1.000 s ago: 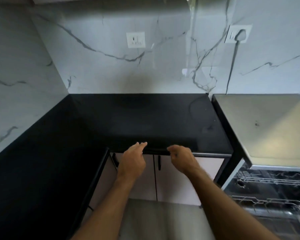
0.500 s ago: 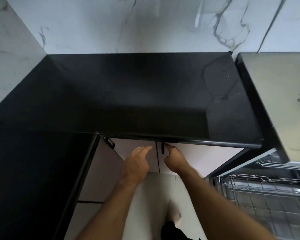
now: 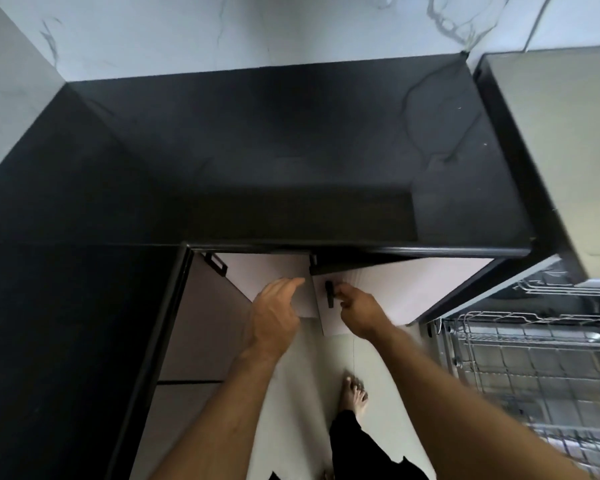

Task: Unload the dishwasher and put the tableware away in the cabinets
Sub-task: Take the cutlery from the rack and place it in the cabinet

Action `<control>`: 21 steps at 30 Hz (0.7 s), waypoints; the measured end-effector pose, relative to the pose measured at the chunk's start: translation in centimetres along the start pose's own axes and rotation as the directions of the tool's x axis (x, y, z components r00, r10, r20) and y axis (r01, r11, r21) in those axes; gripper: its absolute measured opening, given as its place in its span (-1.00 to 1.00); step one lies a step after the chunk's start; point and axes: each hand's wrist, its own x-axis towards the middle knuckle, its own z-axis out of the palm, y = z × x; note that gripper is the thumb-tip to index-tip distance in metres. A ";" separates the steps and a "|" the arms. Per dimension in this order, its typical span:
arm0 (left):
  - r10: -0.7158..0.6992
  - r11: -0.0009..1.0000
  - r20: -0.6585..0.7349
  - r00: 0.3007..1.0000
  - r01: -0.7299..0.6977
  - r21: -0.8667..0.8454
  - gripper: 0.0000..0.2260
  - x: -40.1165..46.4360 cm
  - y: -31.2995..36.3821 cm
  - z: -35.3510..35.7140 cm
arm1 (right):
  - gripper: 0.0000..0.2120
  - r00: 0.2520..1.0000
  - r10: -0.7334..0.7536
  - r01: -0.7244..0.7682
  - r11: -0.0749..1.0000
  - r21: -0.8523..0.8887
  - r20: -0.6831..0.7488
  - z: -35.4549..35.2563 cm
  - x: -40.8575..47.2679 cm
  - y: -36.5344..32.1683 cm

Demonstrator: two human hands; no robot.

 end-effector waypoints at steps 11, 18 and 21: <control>0.128 0.992 0.037 0.991 -0.128 0.011 -0.55 -7.3 4.5 -0.8 | -0.62 0.989 0.121 -0.124 0.992 -0.027 -0.081 2.3 -13.1 6.5; 0.196 0.981 0.111 0.974 -0.193 -0.030 -0.46 -12.2 7.8 0.6 | -0.47 0.955 0.255 -0.259 0.966 -0.011 -0.150 1.3 -21.9 12.8; 0.235 0.972 0.116 0.965 -0.230 -0.052 -0.47 -12.9 9.6 1.2 | -0.35 0.935 0.331 -0.319 0.942 0.100 -0.129 0.0 -25.1 14.5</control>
